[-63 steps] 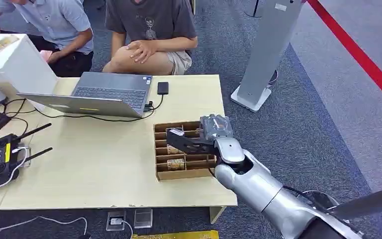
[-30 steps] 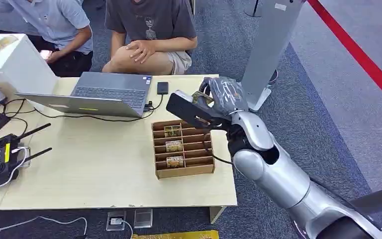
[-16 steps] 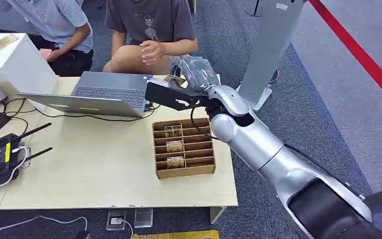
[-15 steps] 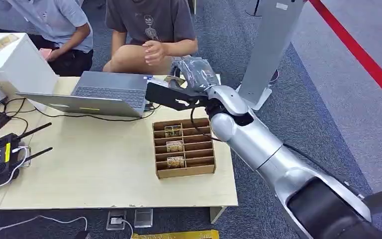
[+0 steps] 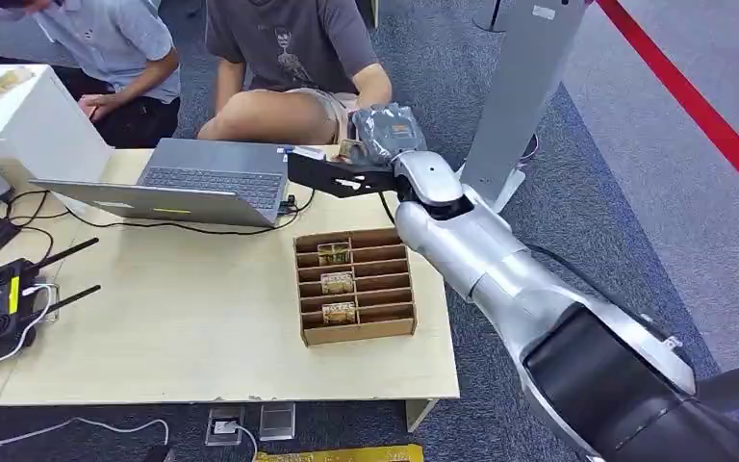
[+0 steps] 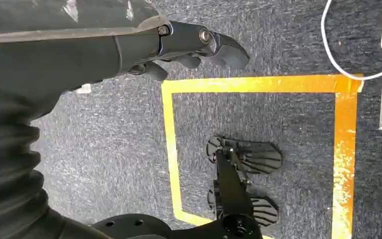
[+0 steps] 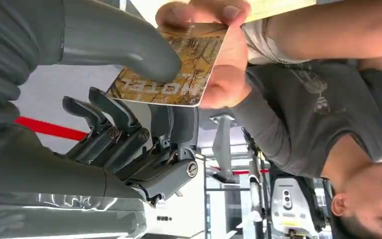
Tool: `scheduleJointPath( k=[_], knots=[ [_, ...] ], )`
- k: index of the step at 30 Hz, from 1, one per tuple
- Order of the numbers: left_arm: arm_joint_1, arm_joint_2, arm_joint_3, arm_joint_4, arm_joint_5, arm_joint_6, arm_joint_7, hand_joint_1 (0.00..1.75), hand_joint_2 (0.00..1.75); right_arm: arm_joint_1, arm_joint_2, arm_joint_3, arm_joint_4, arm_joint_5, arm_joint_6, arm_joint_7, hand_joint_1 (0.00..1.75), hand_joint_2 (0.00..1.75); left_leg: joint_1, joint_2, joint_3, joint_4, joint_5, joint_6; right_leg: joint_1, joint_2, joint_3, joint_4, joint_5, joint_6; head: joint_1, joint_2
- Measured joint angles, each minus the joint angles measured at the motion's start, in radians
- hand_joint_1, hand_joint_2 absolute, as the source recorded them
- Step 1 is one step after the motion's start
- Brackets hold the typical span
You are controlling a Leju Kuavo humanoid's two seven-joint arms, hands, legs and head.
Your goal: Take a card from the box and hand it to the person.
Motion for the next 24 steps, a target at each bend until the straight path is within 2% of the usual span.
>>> scheduleJointPath(
  k=[5,6,12,21,24],
  knots=[
    [0.002,0.000,0.000,0.000,0.002,0.000,0.014,0.00,1.75,-0.005,0.020,0.014,0.042,0.010,-0.006,-0.005,1.75,1.75,0.000,0.000,0.001,0.000,0.000,0.000,0.000,0.001,0.000,0.000,0.000,0.000,0.001,0.000],
    [0.002,0.000,0.000,0.000,0.002,-0.001,0.015,0.00,1.75,-0.005,0.022,0.016,0.047,0.010,-0.008,-0.005,0.00,1.75,0.000,0.000,0.001,0.000,0.000,0.000,0.000,0.001,0.000,0.000,0.000,0.000,0.002,0.000],
    [0.002,0.000,-0.001,0.000,0.001,-0.031,0.004,0.00,1.75,-0.007,0.029,0.024,0.069,0.012,-0.012,-0.008,0.00,1.75,0.000,0.000,0.001,0.000,0.000,0.000,0.000,0.001,0.000,0.000,0.000,0.000,0.001,0.000],
    [0.003,0.000,-0.002,0.000,0.014,-0.018,0.003,0.00,1.75,-0.008,0.032,0.024,0.091,0.014,-0.026,-0.022,0.00,1.75,0.000,0.000,0.001,0.000,0.000,0.000,0.000,0.001,0.000,0.000,0.000,0.000,0.001,0.000],
    [0.003,0.000,-0.002,0.000,0.023,-0.012,0.005,0.00,1.75,-0.009,0.031,0.015,0.093,-0.022,-0.060,-0.047,0.00,1.75,0.000,0.000,0.001,0.000,0.000,0.000,0.000,0.001,0.000,0.000,0.000,0.000,0.001,0.000]
  ],
)
